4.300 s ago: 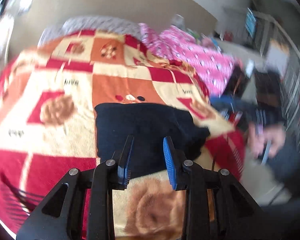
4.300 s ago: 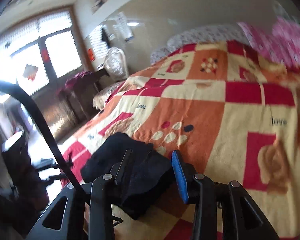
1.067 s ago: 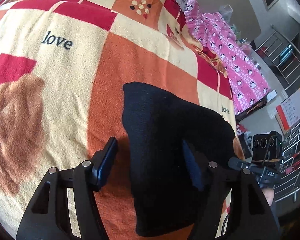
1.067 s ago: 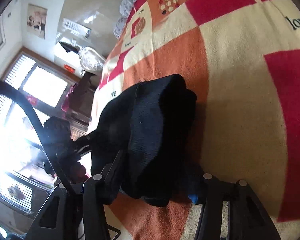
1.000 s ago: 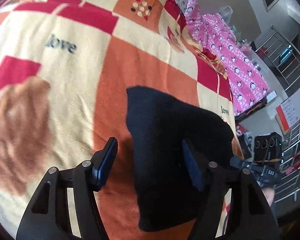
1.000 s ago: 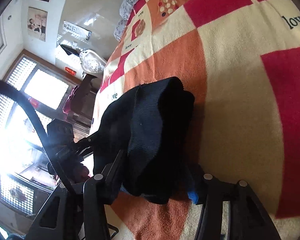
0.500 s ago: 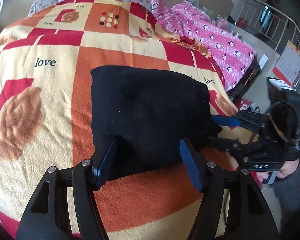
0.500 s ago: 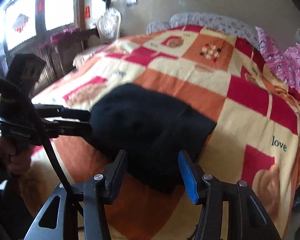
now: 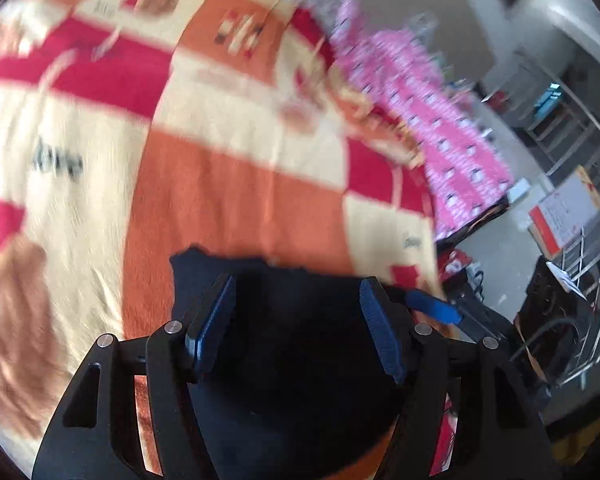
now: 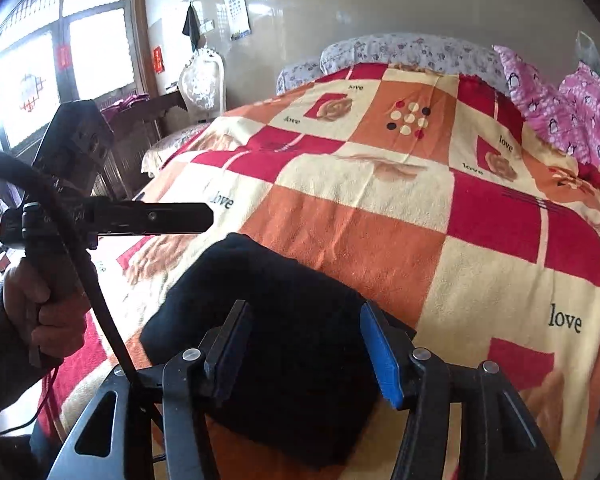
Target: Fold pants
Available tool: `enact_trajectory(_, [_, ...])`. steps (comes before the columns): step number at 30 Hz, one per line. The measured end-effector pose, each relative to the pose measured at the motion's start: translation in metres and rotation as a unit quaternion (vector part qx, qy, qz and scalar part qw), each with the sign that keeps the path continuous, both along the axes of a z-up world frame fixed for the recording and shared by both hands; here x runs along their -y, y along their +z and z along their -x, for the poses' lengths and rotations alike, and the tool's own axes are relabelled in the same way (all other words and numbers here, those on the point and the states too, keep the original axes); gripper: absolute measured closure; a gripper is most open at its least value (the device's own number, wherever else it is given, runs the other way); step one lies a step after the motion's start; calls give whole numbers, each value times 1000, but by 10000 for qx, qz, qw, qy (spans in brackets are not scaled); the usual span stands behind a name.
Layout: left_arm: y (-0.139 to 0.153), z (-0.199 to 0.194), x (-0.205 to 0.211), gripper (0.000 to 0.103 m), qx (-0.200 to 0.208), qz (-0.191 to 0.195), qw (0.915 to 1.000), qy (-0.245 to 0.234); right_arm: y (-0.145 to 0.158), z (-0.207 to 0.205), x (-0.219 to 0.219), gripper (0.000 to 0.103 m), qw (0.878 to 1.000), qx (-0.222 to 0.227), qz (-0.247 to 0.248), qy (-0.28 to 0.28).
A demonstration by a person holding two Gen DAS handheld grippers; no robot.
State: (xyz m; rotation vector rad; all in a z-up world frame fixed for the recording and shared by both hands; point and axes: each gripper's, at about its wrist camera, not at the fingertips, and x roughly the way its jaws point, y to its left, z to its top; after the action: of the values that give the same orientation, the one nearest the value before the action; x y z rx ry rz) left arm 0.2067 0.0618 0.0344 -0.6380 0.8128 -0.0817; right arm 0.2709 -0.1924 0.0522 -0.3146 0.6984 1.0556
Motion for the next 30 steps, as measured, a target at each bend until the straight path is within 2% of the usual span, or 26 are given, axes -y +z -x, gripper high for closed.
enact_trajectory(3, [-4, -7, 15, 41, -45, -639, 9979, 18, -37, -13, -23, 48, 9979, -293, 579, 68])
enact_trajectory(4, [-4, -9, 19, 41, -97, -757, 9971, 50, -46, -15, -24, 46, 9978, -333, 577, 58])
enact_trajectory(6, [-7, -15, 24, 41, -215, -985, 9949, 62, -48, -20, -18, 46, 9985, -476, 257, 14])
enact_trajectory(10, [1, -14, 31, 40, -221, -1271, 9915, 164, -46, -22, -17, 46, 9984, -529, 205, -18])
enact_trajectory(13, [21, 26, 32, 40, 212, -1414, 9891, 353, -33, -8, -12, 46, 9991, -154, 342, -191])
enact_trajectory(16, [37, 82, 45, 38, 765, -1767, 9806, 378, -6, 25, 17, 46, 9994, 101, -5, -332])
enact_trajectory(20, [26, 146, 70, 38, 1052, -2080, 9715, 434, 1, 68, 57, 43, 9971, 100, -277, -699])
enact_trajectory(24, [1, 168, 101, 38, 873, -2297, 9683, 447, -24, 101, 90, 43, 9893, 429, -505, -1300])
enact_trajectory(26, [-11, 166, 114, 38, 644, -2239, 9717, 400, -46, 108, 98, 43, 9865, 365, -638, -1464])
enact_trajectory(27, [-15, 167, 123, 38, 475, -2289, 9713, 441, -57, 108, 99, 43, 9855, 242, -521, -1597])
enact_trajectory(28, [-19, 166, 130, 38, 347, -2356, 9700, 497, -58, 108, 99, 43, 9839, 238, -411, -1722])
enact_trajectory(30, [-22, 167, 145, 38, 197, -2580, 9644, 554, -53, 112, 105, 41, 9817, 371, -614, -1766])
